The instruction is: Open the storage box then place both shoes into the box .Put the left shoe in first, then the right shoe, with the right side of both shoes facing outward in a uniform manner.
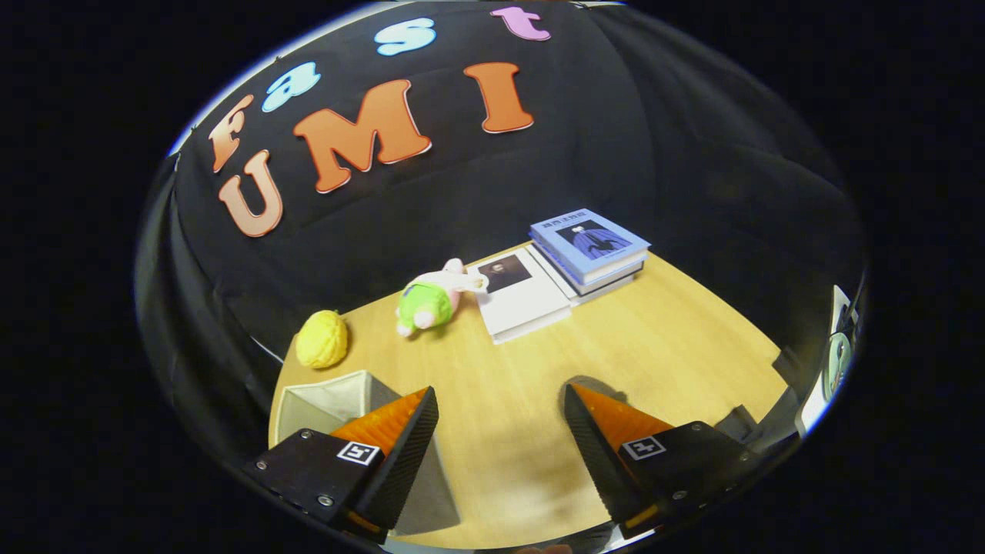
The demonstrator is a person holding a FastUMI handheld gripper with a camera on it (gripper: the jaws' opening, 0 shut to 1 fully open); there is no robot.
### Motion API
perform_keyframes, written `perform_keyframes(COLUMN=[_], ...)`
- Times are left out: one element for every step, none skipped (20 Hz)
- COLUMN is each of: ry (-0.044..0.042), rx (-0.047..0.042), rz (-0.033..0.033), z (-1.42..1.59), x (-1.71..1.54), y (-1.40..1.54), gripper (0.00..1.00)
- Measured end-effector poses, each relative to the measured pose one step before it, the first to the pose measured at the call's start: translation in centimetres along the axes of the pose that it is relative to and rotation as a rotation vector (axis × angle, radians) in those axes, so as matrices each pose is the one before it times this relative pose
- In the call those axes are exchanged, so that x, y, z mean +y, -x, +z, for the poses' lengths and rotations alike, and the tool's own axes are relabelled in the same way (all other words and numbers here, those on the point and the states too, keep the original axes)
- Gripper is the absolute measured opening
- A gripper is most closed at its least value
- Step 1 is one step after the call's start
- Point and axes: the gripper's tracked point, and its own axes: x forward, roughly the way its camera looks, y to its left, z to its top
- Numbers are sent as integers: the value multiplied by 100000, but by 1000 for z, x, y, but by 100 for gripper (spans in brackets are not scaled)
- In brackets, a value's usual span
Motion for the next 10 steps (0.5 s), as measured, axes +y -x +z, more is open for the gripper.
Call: perform_keyframes(ry=[-27, 386, 776, 1058, 1466, 1837, 1166, 206, -409, -594], rx=[415, 559, 668, 893, 1140, 1115, 1073, 1321, 1930, 2562], rz=[-1859, -1944, -2137, -2177, -1779, -1878, -1708, -920, -91, 501], z=[-285, -370, -449, -538, -594, -738, -641, -832, -899, -1106], x=[-1812, -1759, -1758, -1646, -1433, -1400, -1266, -899, -623, -402], y=[-244, -246, -318, -307, -351, -368, -282, -339, -336, -291], gripper=[98, 98, 98, 99, 98, 98, 99, 99, 99, 99])
